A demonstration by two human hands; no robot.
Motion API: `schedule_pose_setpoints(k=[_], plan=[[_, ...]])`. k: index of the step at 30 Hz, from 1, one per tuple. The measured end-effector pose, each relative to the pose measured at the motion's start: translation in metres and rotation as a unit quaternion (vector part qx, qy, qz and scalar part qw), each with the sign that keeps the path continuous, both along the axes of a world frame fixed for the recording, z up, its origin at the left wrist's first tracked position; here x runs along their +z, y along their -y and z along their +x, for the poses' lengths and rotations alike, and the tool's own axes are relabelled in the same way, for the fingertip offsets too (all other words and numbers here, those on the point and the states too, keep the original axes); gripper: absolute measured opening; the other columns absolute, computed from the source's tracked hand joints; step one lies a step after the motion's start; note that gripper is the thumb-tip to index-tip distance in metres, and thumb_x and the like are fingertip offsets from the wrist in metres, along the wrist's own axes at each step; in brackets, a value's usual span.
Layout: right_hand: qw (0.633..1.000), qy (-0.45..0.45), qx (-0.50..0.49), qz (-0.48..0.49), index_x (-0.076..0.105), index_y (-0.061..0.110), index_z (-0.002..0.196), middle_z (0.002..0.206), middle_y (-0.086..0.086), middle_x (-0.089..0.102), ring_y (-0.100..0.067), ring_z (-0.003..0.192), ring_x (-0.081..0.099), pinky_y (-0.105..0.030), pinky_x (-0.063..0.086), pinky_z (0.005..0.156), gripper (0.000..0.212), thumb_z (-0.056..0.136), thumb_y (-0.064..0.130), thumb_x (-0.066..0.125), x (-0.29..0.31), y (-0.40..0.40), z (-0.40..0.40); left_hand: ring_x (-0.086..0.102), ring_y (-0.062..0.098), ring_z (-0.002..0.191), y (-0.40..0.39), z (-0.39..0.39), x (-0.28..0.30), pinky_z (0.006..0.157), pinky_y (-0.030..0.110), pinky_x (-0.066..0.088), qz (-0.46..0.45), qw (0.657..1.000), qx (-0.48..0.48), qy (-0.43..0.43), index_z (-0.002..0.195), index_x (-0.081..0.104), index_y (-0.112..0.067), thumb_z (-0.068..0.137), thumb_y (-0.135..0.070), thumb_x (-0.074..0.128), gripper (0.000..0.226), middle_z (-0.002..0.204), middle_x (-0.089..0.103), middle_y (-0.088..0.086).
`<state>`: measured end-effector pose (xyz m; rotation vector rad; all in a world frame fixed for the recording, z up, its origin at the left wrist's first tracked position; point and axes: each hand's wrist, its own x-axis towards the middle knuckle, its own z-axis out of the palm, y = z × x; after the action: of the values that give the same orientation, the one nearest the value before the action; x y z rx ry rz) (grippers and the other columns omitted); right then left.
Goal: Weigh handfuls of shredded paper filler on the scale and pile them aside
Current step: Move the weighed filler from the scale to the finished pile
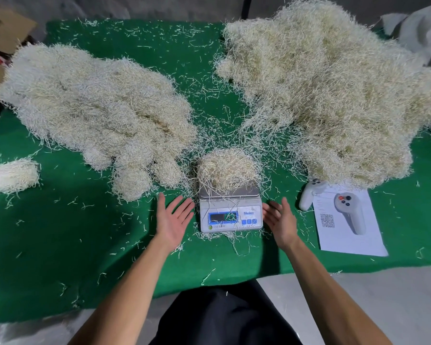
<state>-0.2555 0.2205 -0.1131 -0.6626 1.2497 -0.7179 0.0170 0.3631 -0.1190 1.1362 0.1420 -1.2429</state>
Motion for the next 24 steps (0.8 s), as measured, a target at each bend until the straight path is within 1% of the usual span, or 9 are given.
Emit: schedule_pose_setpoints(k=[4, 7, 10, 12, 15, 17, 19, 22, 24], plan=[[0.981, -0.126, 0.053, -0.140, 0.056, 0.013, 0.136, 0.129, -0.014, 0.067, -0.016, 0.114, 0.066, -0.036, 0.052, 0.104, 0.053, 0.105, 0.054, 0.044, 0.026, 0.021, 0.026, 0.045, 0.026, 0.139, 0.038, -0.006, 0.026, 0.117, 0.042, 0.034, 0.023, 0.989, -0.047, 0.141, 0.156, 0.030, -0.014, 0.101, -0.062, 0.039, 0.073, 0.155, 0.042, 0.014], [0.939, -0.213, 0.113, -0.244, 0.040, 0.019, 0.153, 0.145, 0.008, 0.058, -0.004, 0.125, 0.055, -0.037, 0.047, 0.109, 0.067, 0.102, 0.062, 0.046, 0.046, 0.033, 0.066, 0.030, 0.010, 0.144, 0.074, -0.019, 0.042, 0.114, 0.037, 0.025, 0.061, 0.925, -0.120, 0.356, 0.155, 0.029, -0.036, 0.104, -0.058, 0.035, 0.056, 0.161, 0.030, -0.010], [0.925, -0.211, 0.147, -0.281, 0.045, 0.007, 0.141, 0.096, 0.021, 0.071, 0.004, 0.081, 0.066, -0.022, 0.059, 0.069, 0.086, 0.094, 0.079, 0.041, 0.057, 0.027, 0.114, 0.036, 0.013, 0.142, 0.105, -0.038, 0.054, 0.115, 0.042, 0.028, 0.081, 0.870, -0.199, 0.444, 0.154, 0.030, -0.044, 0.107, -0.052, 0.032, 0.047, 0.164, 0.026, -0.009], [0.935, -0.187, 0.145, -0.264, 0.046, 0.005, 0.143, 0.128, 0.001, 0.067, -0.015, 0.113, 0.065, -0.042, 0.058, 0.094, 0.100, 0.087, 0.088, 0.039, 0.067, 0.022, 0.140, 0.048, 0.013, 0.132, 0.117, -0.048, 0.060, 0.110, 0.036, 0.037, 0.125, 0.843, -0.236, 0.466, 0.153, 0.035, -0.041, 0.108, -0.050, 0.030, 0.046, 0.159, 0.038, -0.001], [0.970, -0.127, 0.077, -0.193, 0.045, 0.006, 0.150, 0.151, -0.012, 0.052, -0.026, 0.138, 0.051, -0.052, 0.041, 0.116, 0.085, 0.092, 0.067, 0.059, 0.081, 0.029, 0.165, 0.054, 0.019, 0.123, 0.127, -0.061, 0.079, 0.097, 0.025, 0.037, 0.083, 0.913, -0.166, 0.365, 0.141, 0.053, -0.029, 0.104, -0.056, 0.031, 0.051, 0.138, 0.057, 0.002], [0.968, -0.104, 0.056, -0.223, 0.062, 0.011, 0.131, 0.127, -0.006, 0.069, -0.017, 0.115, 0.066, -0.047, 0.054, 0.103, 0.041, 0.100, 0.038, 0.063, 0.092, 0.034, 0.171, 0.062, 0.016, 0.110, 0.137, -0.058, 0.098, 0.083, 0.029, 0.050, 0.035, 0.972, -0.083, 0.218, 0.122, 0.064, -0.024, 0.103, -0.056, 0.036, 0.046, 0.121, 0.064, 0.001], [0.954, -0.092, 0.083, -0.274, 0.067, 0.011, 0.113, 0.103, -0.005, 0.074, -0.013, 0.089, 0.070, -0.039, 0.059, 0.081, 0.017, 0.103, 0.023, 0.059, 0.102, 0.030, 0.179, 0.071, 0.023, 0.101, 0.149, -0.041, 0.116, 0.084, 0.037, 0.059, 0.011, 0.991, -0.060, 0.120, 0.111, 0.071, -0.017, 0.102, -0.057, 0.043, 0.050, 0.110, 0.072, 0.009], [0.935, -0.067, 0.105, -0.332, 0.067, 0.008, 0.087, 0.077, -0.006, 0.068, -0.015, 0.065, 0.059, -0.031, 0.049, 0.063, 0.042, 0.101, 0.046, 0.057, 0.133, 0.021, 0.191, 0.073, 0.030, 0.100, 0.157, -0.020, 0.143, 0.086, 0.044, 0.059, -0.014, 0.991, -0.126, 0.034, 0.107, 0.072, -0.008, 0.091, -0.073, 0.049, 0.071, 0.103, 0.074, 0.014], [0.940, -0.070, 0.038, -0.332, 0.068, 0.001, 0.090, 0.071, -0.009, 0.066, -0.017, 0.061, 0.062, -0.026, 0.050, 0.068, 0.060, 0.096, 0.060, 0.059, 0.155, 0.037, 0.195, 0.075, 0.030, 0.095, 0.164, -0.020, 0.156, 0.084, 0.046, 0.060, 0.012, 0.985, -0.172, 0.020, 0.115, 0.070, -0.011, 0.093, -0.074, 0.043, 0.073, 0.105, 0.076, 0.015]])
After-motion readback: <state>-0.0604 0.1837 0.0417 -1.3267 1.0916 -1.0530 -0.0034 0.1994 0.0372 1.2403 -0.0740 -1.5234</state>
